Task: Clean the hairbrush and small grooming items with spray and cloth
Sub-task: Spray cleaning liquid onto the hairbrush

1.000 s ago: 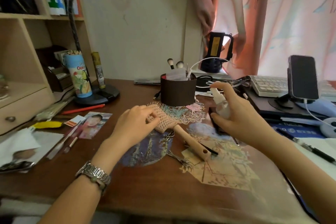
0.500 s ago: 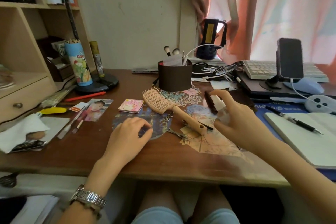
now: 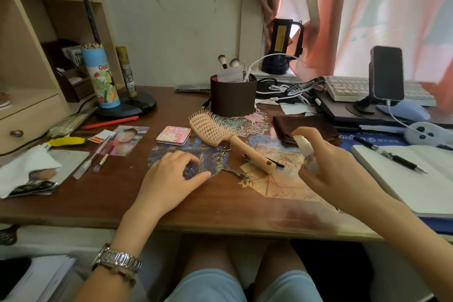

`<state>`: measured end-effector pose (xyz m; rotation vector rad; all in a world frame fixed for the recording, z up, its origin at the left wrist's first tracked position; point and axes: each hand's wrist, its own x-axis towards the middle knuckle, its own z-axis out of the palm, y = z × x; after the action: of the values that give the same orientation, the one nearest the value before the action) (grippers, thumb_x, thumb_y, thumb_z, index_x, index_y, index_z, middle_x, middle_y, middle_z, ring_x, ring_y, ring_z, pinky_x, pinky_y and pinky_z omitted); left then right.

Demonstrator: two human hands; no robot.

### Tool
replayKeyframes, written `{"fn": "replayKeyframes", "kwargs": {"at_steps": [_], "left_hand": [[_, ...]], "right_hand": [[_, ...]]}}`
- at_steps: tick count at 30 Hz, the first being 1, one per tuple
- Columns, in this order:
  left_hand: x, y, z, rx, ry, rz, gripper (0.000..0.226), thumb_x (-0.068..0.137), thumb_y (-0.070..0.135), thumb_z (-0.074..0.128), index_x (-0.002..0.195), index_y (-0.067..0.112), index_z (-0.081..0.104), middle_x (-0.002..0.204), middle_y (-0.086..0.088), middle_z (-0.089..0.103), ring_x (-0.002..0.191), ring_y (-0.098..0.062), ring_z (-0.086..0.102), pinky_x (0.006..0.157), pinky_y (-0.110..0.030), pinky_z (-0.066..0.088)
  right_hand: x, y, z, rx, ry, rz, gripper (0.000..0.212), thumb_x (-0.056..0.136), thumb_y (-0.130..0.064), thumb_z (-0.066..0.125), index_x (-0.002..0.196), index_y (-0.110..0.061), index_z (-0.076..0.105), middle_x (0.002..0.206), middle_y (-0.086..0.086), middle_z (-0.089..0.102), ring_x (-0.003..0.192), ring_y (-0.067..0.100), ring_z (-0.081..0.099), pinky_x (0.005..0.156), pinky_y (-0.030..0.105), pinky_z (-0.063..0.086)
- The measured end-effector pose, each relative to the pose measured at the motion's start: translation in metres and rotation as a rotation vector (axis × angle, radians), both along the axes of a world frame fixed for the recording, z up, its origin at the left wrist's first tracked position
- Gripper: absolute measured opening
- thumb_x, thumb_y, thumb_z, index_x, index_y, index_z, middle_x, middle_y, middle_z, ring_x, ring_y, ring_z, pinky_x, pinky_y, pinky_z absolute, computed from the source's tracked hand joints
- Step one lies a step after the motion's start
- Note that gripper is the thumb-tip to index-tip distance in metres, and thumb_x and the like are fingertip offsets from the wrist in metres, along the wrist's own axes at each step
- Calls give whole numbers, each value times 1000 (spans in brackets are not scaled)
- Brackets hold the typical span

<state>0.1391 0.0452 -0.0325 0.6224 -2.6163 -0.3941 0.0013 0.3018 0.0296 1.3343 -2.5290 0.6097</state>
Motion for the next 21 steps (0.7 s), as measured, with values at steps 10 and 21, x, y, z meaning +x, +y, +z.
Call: {"fn": "replayKeyframes", "kwargs": {"at_steps": [10, 21], "left_hand": [[1, 5, 5, -11, -62, 39, 62, 74, 72, 53, 121, 32, 52, 128, 13, 51, 119, -9, 45, 94, -30, 38], [9, -12, 12, 189, -19, 8, 45, 77, 66, 57, 109, 36, 58, 113, 18, 54, 106, -3, 50, 88, -31, 46]], "right_hand": [[0, 7, -5, -10, -18, -48, 56, 86, -18, 60, 129, -31, 27, 90, -8, 48, 64, -3, 46, 52, 14, 34], [2, -17, 16, -43, 14, 8, 64, 84, -28, 62, 130, -38, 19, 90, -9, 49, 66, 3, 50, 54, 18, 39]]}}
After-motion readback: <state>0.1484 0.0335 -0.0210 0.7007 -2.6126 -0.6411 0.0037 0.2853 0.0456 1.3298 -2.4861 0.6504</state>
